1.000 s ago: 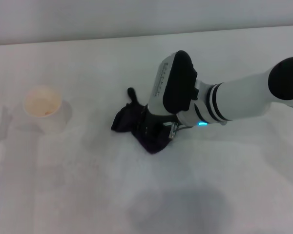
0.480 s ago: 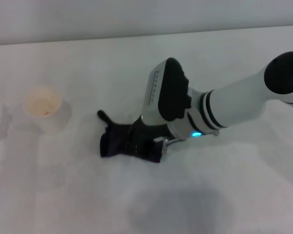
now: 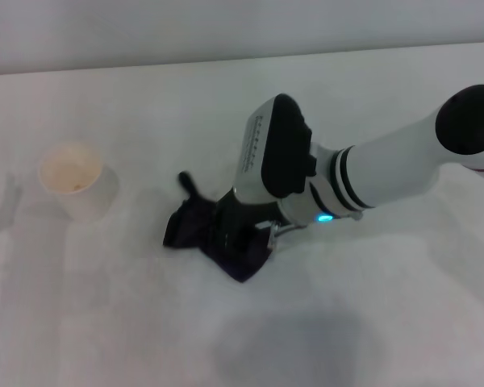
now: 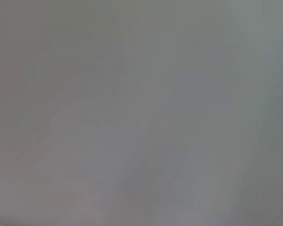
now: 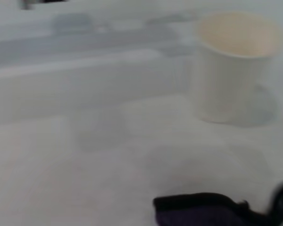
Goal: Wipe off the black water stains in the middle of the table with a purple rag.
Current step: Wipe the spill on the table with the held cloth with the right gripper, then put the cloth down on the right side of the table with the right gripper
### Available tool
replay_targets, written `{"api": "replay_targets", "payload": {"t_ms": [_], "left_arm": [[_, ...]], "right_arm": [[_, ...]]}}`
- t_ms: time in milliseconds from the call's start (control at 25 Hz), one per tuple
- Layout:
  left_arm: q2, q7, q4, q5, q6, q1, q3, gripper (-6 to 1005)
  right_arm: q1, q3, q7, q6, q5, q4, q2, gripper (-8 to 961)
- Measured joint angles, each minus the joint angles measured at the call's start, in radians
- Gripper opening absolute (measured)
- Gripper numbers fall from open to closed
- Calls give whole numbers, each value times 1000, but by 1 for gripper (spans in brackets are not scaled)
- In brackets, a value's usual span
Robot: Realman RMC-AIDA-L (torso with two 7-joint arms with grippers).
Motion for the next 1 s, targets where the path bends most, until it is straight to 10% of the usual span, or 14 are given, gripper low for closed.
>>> {"api": "replay_targets", "payload": {"t_ms": [600,1000], "left_arm": [[2,5,-8,1,-2,-26,1,873],[2,6,-2,0,-2,-34,0,873]], "right_arm": [[-7,349,-5,-58,-13,176,-21,101],[-20,397,-52,-66,-13,181,-18,104]]}}
